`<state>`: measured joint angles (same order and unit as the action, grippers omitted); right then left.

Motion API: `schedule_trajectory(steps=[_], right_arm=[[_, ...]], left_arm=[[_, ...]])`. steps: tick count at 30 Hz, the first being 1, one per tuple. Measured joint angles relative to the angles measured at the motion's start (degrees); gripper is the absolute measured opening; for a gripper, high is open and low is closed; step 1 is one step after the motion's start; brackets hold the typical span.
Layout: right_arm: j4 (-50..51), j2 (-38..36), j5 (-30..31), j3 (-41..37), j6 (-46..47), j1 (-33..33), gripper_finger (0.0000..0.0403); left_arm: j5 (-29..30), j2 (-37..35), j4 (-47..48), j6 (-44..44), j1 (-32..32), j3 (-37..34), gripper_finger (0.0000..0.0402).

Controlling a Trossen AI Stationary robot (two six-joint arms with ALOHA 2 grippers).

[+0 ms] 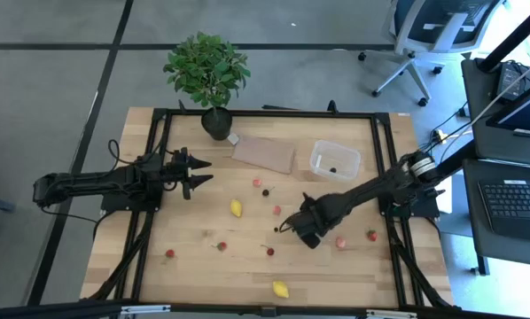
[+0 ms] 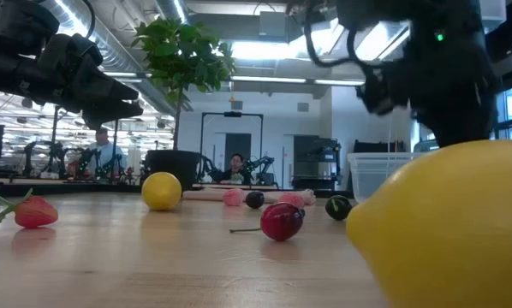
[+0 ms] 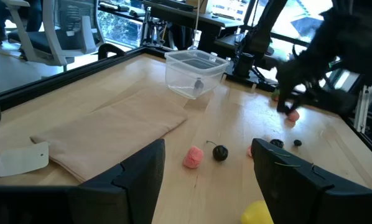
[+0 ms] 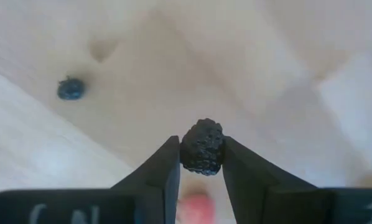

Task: Pick and placing Produce into tupperware
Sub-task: Put the blackberry into the transparent container

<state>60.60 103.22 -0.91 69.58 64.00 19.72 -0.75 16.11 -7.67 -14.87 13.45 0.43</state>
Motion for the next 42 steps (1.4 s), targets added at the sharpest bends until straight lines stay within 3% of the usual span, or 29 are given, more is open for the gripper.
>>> schedule_trajectory(steps=[11,16,21,29,42], right_arm=[[10.5,-20.9,7.7,0.1,0.2,-14.8,0.0105],[13.1,-24.9,7.7,0.1,-1.5,-23.9,0.0106],[11.6,-22.3,7.8,0.1,-5.9,-31.8,0.0105],[4.6,-14.1,8.7,0.1,-11.6,-40.6,0.0108],[2.2,-3.4,6.3,0.1,-15.4,-43.6,0.0113]], left_arm=[[0.0,0.0,0.0,0.2,0.0,0.0,0.0231],[0.2,0.0,0.0,3.1,0.0,0.0,0.0231],[0.5,0.0,0.0,7.8,0.0,0.0,0.0231],[1.8,0.0,-0.1,8.0,0.0,0.0,0.0231],[1.8,0.0,-0.1,8.0,0.0,0.0,0.0231]])
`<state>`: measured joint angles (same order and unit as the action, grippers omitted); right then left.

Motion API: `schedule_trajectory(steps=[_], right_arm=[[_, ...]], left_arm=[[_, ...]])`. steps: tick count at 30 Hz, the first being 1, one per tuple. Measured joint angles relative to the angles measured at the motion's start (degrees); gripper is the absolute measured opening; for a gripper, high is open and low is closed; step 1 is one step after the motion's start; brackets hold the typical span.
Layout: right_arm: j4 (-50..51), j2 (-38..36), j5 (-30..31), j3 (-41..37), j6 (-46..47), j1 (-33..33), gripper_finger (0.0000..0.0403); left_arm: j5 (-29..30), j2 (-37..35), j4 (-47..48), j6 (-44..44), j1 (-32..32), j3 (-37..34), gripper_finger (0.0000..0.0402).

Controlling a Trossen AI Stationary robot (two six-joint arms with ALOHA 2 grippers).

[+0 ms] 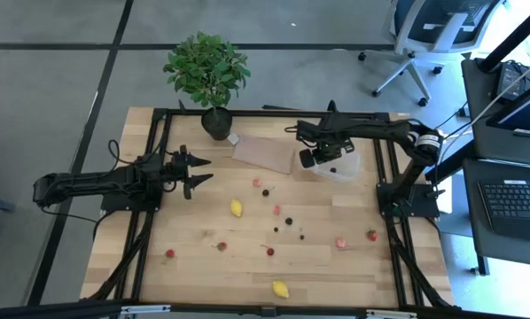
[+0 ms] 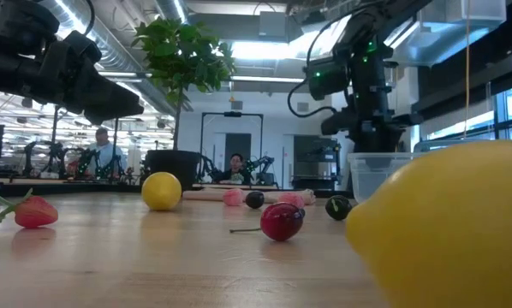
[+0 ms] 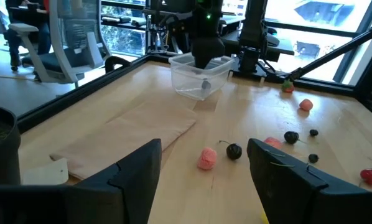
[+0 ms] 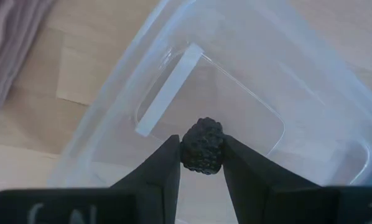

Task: Pick and placing Produce into tupperware
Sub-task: Put the blackberry into the transparent container, then put the top right red strawberry into the transparent container

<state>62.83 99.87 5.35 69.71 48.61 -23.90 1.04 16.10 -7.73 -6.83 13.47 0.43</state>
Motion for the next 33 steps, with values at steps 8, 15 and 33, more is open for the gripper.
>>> schedule_trajectory(steps=[8,15,33], right_arm=[[-0.1,0.0,-0.1,0.0,-1.1,0.1,0.0117],[-0.1,0.0,-0.1,0.0,-1.1,0.1,0.0151],[13.8,-16.5,-2.2,7.4,3.8,12.4,0.0222]], left_arm=[[0.0,0.0,0.0,2.9,0.0,0.0,0.0231],[0.0,0.0,0.0,2.9,0.0,0.0,0.0231],[0.0,0.0,0.0,2.8,0.0,0.0,0.0231]])
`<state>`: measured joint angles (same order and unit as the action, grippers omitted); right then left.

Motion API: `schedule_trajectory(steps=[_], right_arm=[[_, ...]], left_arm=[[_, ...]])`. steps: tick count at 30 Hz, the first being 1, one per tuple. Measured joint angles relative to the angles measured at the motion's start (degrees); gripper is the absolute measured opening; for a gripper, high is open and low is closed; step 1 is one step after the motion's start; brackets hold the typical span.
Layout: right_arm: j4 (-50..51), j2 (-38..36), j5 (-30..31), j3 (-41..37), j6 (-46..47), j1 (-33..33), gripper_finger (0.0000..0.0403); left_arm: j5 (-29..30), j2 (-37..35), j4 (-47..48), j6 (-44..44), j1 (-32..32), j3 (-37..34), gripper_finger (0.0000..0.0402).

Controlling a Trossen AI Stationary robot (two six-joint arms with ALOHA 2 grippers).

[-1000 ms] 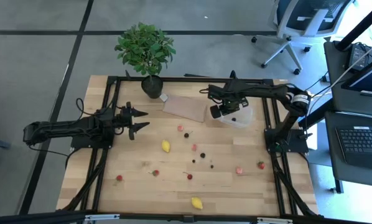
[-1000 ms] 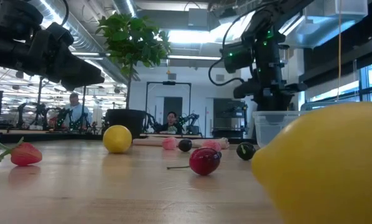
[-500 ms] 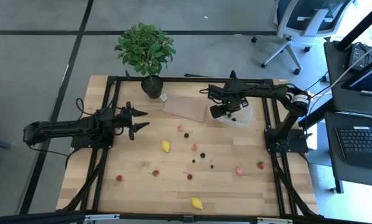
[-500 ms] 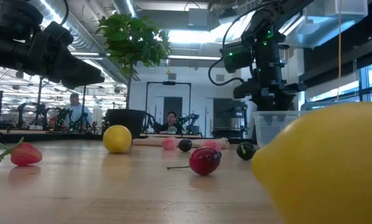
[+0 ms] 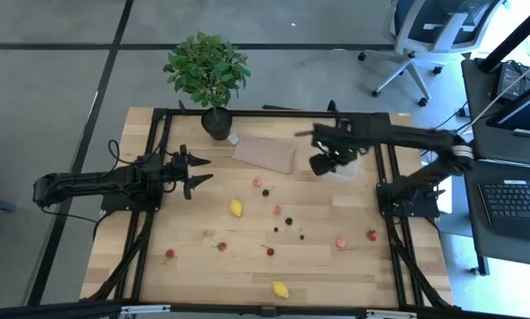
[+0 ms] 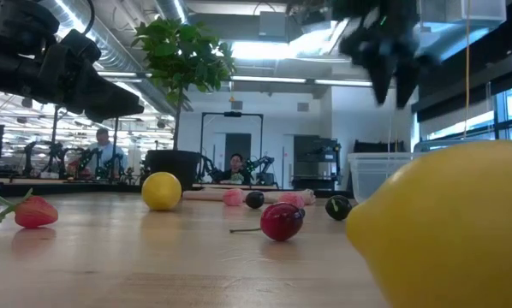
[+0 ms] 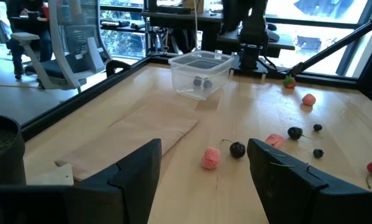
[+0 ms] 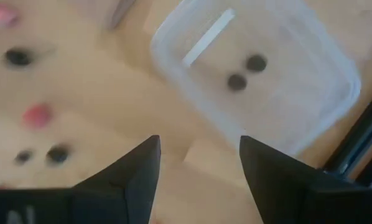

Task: Pick and placing Produce into tupperware
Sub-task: Put the top right red strawberry into the transparent container

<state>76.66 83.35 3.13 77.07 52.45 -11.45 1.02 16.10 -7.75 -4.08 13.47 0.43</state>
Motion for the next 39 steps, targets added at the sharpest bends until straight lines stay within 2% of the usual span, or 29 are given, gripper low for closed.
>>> schedule_trajectory(steps=[3,6,9,12,20,25,31,39], right_arm=[[3.6,-4.8,-0.3,-1.4,8.7,7.5,0.0222],[7.6,-8.5,-0.5,-3.8,21.9,16.0,0.0222],[9.1,-10.5,-2.8,-6.7,34.9,24.8,0.0222],[8.8,-11.0,-3.5,-9.6,44.1,32.7,0.0222],[0.8,-11.0,-8.9,-20.5,56.8,48.2,0.0222],[-8.5,-11.0,-9.0,-28.4,63.8,53.8,0.0222],[-15.9,-11.0,-9.1,-36.7,70.3,57.1,0.0222],[-25.4,-11.0,-9.1,-44.2,70.5,57.5,0.0223]], left_arm=[[0.0,0.0,0.0,-0.6,0.0,0.0,0.0231],[0.0,0.0,0.0,-3.2,0.0,0.0,0.0231],[0.0,0.0,0.0,-6.9,0.0,0.0,0.0231],[0.0,0.0,0.0,-9.2,0.0,0.0,0.0231],[0.0,0.0,0.0,-15.1,0.0,0.0,0.0231],[-0.2,0.0,0.0,-17.9,0.0,0.0,0.0231],[-2.6,0.0,0.0,-18.4,0.0,0.0,0.0231],[-3.6,0.0,0.0,-19.9,0.0,0.0,0.0231]])
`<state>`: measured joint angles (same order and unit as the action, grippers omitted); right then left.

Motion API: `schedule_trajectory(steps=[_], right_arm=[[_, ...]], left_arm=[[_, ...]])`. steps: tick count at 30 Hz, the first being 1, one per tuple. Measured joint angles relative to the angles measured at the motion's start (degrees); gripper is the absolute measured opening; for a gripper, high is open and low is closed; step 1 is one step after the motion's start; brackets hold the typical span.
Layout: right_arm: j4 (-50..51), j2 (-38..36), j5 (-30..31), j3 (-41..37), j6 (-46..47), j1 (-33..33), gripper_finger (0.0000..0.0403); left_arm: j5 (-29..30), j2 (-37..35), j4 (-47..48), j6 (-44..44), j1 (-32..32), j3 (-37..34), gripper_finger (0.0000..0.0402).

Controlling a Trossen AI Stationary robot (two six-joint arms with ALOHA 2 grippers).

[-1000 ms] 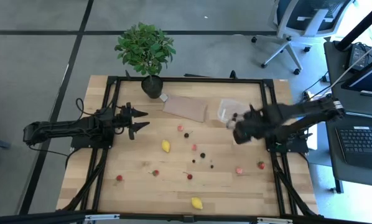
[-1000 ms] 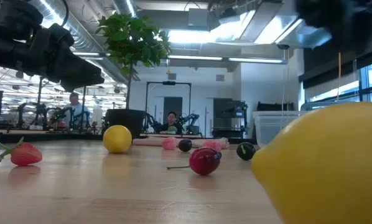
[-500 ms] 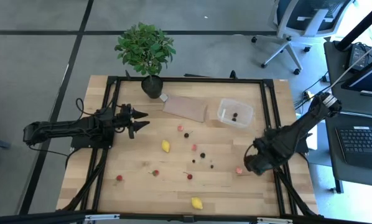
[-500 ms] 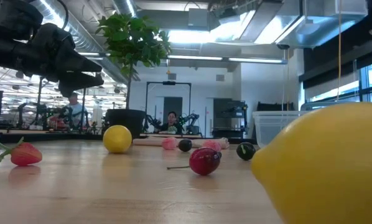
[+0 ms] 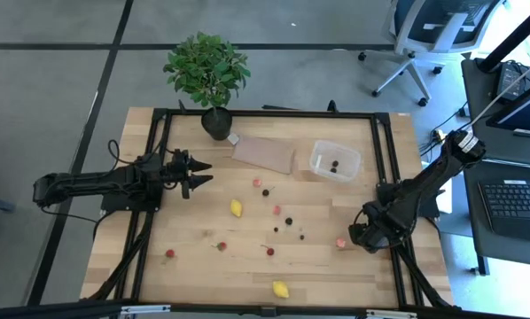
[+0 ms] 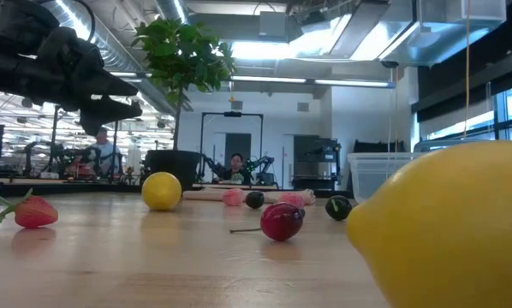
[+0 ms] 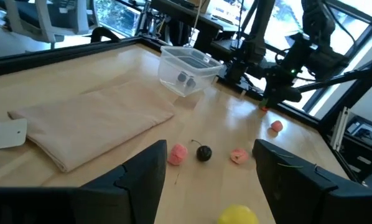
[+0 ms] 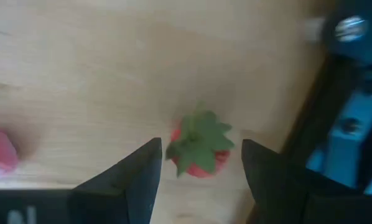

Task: Pick and placing Produce into tupperware
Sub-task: Put the top right red strawberry into the transparent container

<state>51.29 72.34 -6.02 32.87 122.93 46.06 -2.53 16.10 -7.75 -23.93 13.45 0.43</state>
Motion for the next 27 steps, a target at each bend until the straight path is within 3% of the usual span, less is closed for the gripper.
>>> schedule_trajectory(steps=[8,19,27], right_arm=[[-8.4,-0.2,0.2,-5.5,0.1,0.0,0.0216],[-8.5,-0.2,0.2,-5.6,0.0,0.0,0.0145],[-8.5,-0.1,0.2,-5.6,0.2,0.0,0.0151]], left_arm=[[0.0,0.0,0.0,0.0,0.0,0.0,0.0231],[0.1,0.0,0.0,0.0,0.0,0.0,0.0231],[0.1,0.0,0.0,0.1,0.0,0.0,0.0231]])
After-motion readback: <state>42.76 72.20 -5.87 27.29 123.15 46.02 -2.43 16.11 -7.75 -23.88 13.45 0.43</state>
